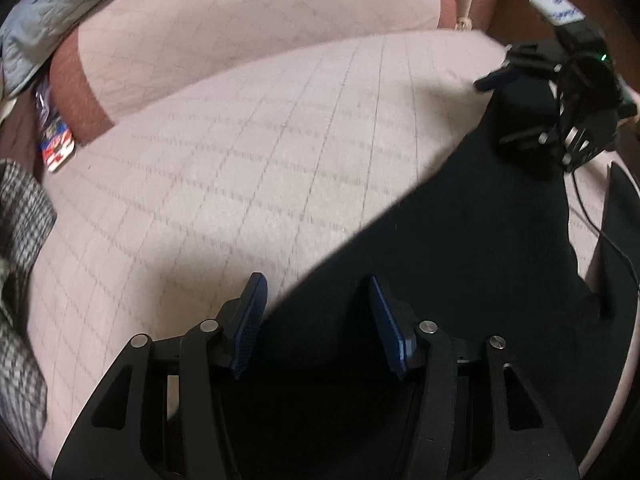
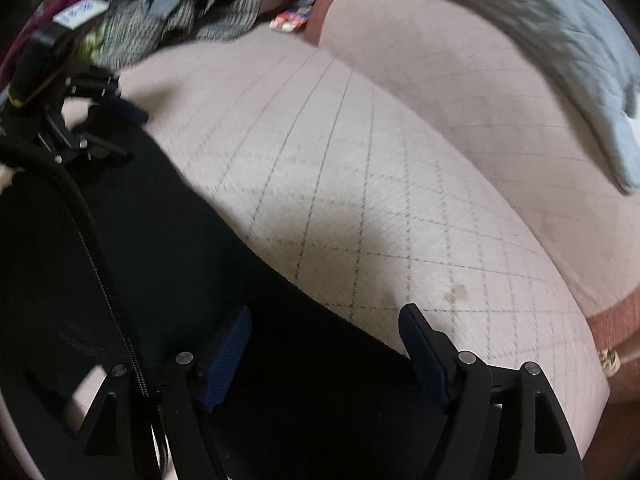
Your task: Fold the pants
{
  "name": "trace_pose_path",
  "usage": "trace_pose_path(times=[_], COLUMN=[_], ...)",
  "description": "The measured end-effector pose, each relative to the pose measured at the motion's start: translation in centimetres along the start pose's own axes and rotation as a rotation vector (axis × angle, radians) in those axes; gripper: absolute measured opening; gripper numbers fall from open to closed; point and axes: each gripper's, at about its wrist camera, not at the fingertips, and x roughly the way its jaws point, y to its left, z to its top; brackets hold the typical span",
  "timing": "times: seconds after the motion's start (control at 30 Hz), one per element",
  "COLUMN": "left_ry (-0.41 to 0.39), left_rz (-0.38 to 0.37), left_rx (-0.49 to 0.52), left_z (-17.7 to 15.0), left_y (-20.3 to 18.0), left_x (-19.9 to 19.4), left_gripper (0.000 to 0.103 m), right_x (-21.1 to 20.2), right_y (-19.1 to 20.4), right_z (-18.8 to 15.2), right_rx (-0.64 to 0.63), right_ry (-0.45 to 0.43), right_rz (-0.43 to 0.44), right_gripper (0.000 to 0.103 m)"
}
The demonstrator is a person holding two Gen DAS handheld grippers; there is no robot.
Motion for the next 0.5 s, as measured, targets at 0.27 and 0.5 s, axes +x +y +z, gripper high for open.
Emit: trace_pose_path(times=[0.27,0.5], left_ry=[-0.001,-0.063], left_rz=[0.053,0.170], left_rx=[-0.027,0.076], left_z=[0.8,0.1], left_y=[0.2,-4.8], left_x=[2.0,-0.1], left_gripper=[0.091,0.009], right_x=[0.8,-2.3], right_y=[-0.2,4.0], right_z=[0.7,0.6], right_rx=[0.041,-0.057], right_ry=[-0.016,-0.044], right_rz=[0.103,-0.041], right_gripper=[0.036,0.004])
